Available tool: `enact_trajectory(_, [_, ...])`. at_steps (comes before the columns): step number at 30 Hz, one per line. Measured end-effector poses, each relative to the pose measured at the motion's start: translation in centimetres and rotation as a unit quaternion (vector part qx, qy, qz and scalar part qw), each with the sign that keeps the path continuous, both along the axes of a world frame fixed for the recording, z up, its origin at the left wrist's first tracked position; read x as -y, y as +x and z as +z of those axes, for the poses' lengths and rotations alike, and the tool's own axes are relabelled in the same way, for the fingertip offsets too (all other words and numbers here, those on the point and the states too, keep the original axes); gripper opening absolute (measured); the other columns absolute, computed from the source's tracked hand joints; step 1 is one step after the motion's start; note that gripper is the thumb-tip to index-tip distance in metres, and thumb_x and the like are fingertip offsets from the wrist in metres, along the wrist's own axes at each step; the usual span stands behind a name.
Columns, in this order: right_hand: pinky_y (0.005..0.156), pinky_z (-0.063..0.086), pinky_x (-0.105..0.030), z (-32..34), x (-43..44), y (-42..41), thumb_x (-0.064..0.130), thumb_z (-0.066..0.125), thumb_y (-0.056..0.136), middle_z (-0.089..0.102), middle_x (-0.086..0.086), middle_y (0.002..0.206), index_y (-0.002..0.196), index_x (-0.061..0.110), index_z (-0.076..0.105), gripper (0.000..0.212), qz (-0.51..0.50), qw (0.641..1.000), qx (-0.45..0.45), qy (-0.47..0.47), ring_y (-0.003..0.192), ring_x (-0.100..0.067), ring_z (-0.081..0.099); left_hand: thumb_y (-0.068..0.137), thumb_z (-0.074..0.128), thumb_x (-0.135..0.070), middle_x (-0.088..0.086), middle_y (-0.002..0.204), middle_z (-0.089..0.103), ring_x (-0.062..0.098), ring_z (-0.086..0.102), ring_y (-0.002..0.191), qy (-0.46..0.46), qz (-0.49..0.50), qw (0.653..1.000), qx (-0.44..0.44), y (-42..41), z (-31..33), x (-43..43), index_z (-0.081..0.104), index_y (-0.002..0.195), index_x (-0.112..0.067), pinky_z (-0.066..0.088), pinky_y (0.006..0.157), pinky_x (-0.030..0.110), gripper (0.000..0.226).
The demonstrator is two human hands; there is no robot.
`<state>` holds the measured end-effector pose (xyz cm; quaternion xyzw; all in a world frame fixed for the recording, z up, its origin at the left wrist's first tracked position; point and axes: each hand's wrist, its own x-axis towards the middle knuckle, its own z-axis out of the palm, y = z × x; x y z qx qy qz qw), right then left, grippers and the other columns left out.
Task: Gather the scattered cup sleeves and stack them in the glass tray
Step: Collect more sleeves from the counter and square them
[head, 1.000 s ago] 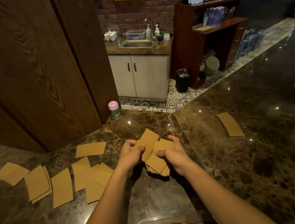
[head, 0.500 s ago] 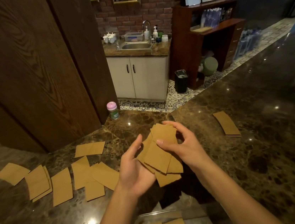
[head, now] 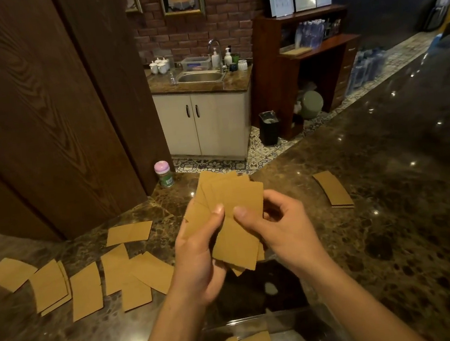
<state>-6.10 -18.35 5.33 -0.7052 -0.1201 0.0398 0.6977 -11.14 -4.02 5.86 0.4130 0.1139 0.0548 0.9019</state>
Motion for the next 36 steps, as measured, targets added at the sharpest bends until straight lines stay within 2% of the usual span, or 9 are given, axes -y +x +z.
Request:
enact_trajectory(3, [0.092,0.062,-0.039,0.7,0.0,-0.4,0.030,0.079,0.088,0.080,0.006,0.112,0.119,0.023,0.074,0.033,-0.010,0.999,0.022,0.029,0.105,-0.012,0.076,0.079,0.075,-0.010,0.018,0.118,0.072,0.031,0.071,0.103,0.018,-0.010,1.000,0.018,-0.5,0.4,-0.1,0.062,0.130,-0.010,0.061,0.074,0.040,0.053])
enact_trajectory(6, [0.082,0.065,-0.034,1.5,0.5,0.0,0.022,0.069,0.098,0.080,0.001,0.109,0.124,0.021,0.067,0.026,-0.052,0.995,0.004,0.085,0.099,-0.013,0.078,0.076,0.075,-0.002,0.015,0.107,0.076,0.031,0.073,0.101,0.026,0.024,0.999,0.019,-0.7,0.3,-0.3,0.070,0.116,-0.010,0.059,0.082,0.047,0.041])
enact_trajectory(9, [0.075,0.066,-0.033,2.0,0.8,0.0,0.028,0.060,0.103,0.081,-0.003,0.107,0.127,0.023,0.061,0.024,-0.075,0.990,-0.022,0.119,0.095,-0.017,0.080,0.070,0.071,-0.004,0.012,0.104,0.078,0.031,0.073,0.101,0.026,0.048,0.998,0.010,-0.8,0.7,-0.4,0.072,0.110,-0.012,0.056,0.090,0.051,0.041])
enact_trajectory(15, [0.079,0.065,-0.035,2.2,0.2,-1.4,0.044,0.082,0.071,0.080,-0.002,0.110,0.128,0.020,0.062,0.065,-0.052,0.993,-0.021,0.105,0.097,-0.015,0.079,0.072,0.071,-0.002,0.018,0.109,0.076,0.033,0.073,0.102,0.033,0.044,0.998,0.030,-0.6,1.4,0.4,0.069,0.117,-0.004,0.061,0.083,0.044,0.045])
enact_trajectory(19, [0.084,0.065,-0.037,1.9,-0.4,-1.8,0.031,0.084,0.073,0.081,0.000,0.105,0.115,0.020,0.074,0.045,-0.015,0.994,-0.031,0.101,0.097,-0.017,0.079,0.073,0.079,-0.007,0.019,0.111,0.075,0.035,0.070,0.107,0.021,0.022,0.999,0.019,-0.8,1.0,0.8,0.069,0.119,-0.004,0.059,0.086,0.046,0.047])
enact_trajectory(21, [0.085,0.065,-0.041,1.8,-0.3,-1.6,0.031,0.083,0.076,0.081,0.000,0.105,0.114,0.019,0.075,0.040,-0.015,0.995,-0.035,0.091,0.097,-0.018,0.078,0.079,0.071,-0.015,0.018,0.118,0.072,0.033,0.068,0.111,-0.011,0.000,1.000,0.013,-1.1,0.9,0.5,0.067,0.125,-0.007,0.058,0.087,0.045,0.047])
enact_trajectory(26, [0.078,0.063,-0.032,1.9,0.1,-0.9,0.018,0.078,0.087,0.081,-0.003,0.105,0.114,0.018,0.073,0.028,-0.059,0.987,-0.041,0.144,0.097,-0.018,0.078,0.082,0.071,-0.012,0.020,0.118,0.073,0.036,0.068,0.111,-0.021,0.030,0.999,-0.009,-1.0,0.9,0.2,0.064,0.128,-0.005,0.056,0.090,0.050,0.047])
enact_trajectory(33, [0.076,0.064,-0.031,2.1,0.6,-1.3,0.028,0.077,0.077,0.081,-0.002,0.104,0.116,0.019,0.070,0.040,-0.024,0.983,-0.064,0.172,0.097,-0.020,0.078,0.077,0.071,-0.005,0.022,0.116,0.073,0.037,0.070,0.109,0.027,0.045,0.999,-0.001,-0.6,1.3,0.0,0.065,0.125,0.000,0.058,0.089,0.047,0.048])
enact_trajectory(36, [0.087,0.063,-0.046,1.9,0.3,-1.6,0.027,0.078,0.080,0.080,-0.008,0.109,0.119,0.017,0.071,0.041,0.027,0.987,-0.080,0.135,0.102,-0.027,0.077,0.082,0.068,-0.009,0.018,0.113,0.075,0.032,0.072,0.104,0.034,0.009,0.999,0.014,-0.6,1.3,0.2,0.066,0.123,-0.006,0.061,0.082,0.044,0.041])
